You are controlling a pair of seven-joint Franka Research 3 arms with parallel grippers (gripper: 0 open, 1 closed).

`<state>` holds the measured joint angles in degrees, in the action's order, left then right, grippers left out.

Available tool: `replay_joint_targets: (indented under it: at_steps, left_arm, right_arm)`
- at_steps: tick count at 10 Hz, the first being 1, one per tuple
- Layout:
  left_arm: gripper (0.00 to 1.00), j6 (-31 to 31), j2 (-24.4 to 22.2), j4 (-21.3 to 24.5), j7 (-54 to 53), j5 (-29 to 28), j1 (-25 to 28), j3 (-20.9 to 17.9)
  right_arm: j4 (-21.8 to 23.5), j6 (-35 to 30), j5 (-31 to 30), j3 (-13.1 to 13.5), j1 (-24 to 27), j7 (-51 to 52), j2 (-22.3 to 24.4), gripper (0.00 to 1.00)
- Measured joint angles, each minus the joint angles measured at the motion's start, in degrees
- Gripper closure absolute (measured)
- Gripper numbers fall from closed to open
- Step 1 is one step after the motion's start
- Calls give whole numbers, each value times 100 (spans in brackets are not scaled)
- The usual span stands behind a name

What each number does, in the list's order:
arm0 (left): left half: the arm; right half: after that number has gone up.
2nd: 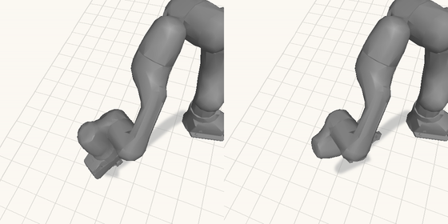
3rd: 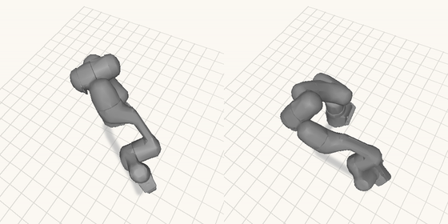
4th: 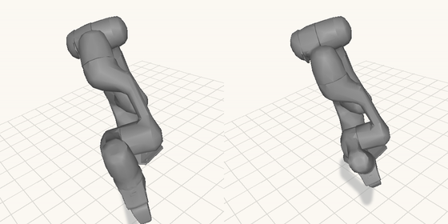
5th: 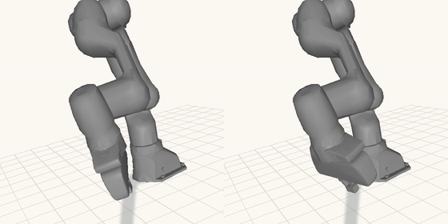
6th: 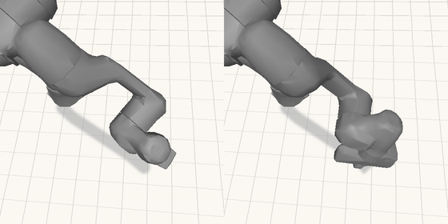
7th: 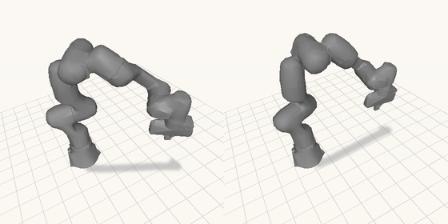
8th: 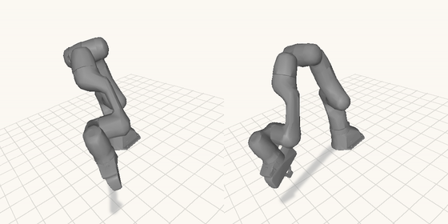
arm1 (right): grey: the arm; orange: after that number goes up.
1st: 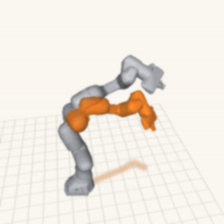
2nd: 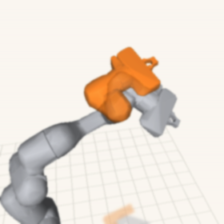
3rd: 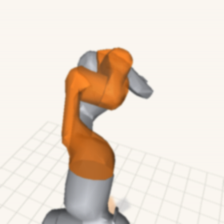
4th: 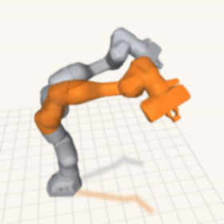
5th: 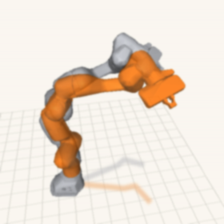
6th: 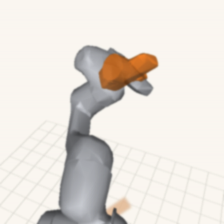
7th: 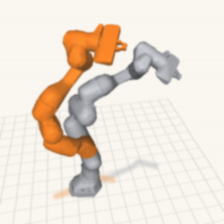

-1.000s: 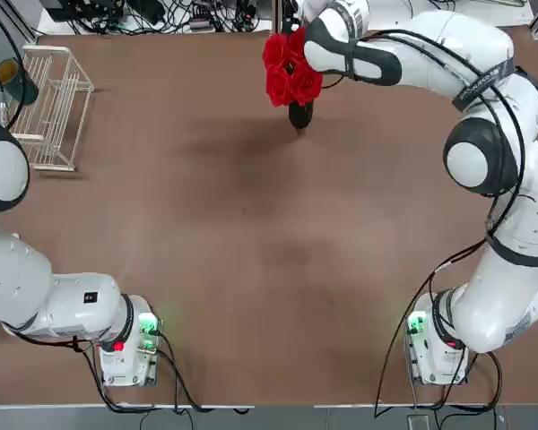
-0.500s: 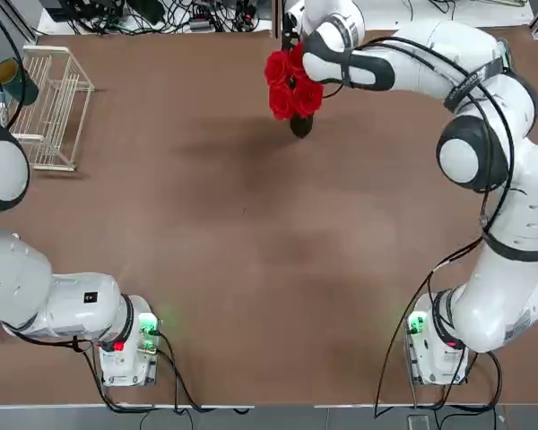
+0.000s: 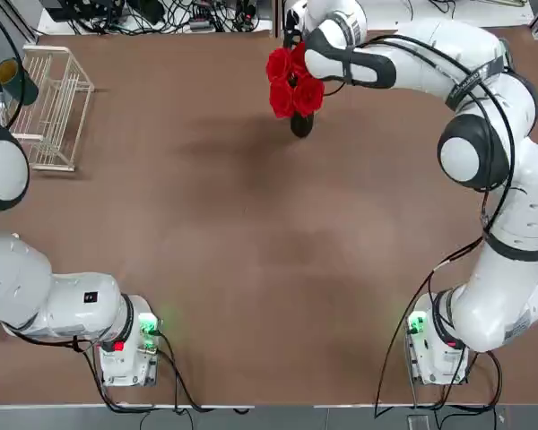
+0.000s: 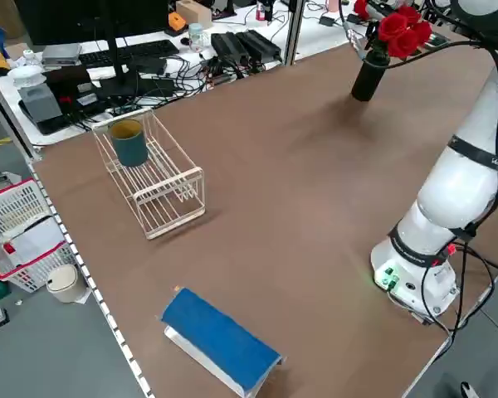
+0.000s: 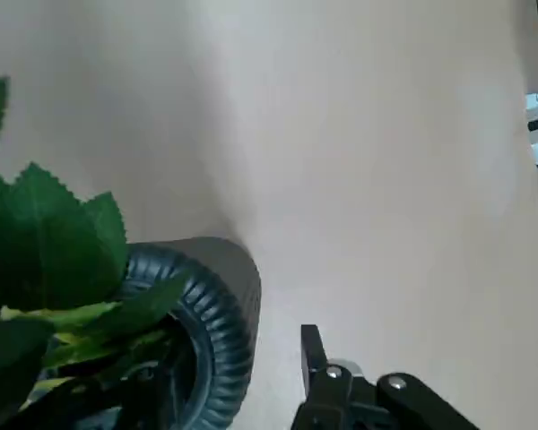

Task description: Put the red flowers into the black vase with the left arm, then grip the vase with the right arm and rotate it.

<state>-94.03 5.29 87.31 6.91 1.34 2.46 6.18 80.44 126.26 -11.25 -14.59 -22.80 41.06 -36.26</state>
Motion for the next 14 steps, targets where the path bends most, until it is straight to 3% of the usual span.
replay_joint_targets:
  at_steps: [4, 8, 14]
  left_arm:
    - [0, 0, 0, 0, 0, 1, 5, -5]
    - [0, -5, 0, -13, 0, 1, 6, -5]
    - [0, -5, 9, -14, 0, 1, 10, -11]
  right_arm:
    - [-12, -12, 810, 3, 327, 437, 0, 41]
    - [-56, -317, 1077, 1, 445, 504, 5, 33]
    - [-252, -792, 1496, 0, 540, 599, 36, 30]
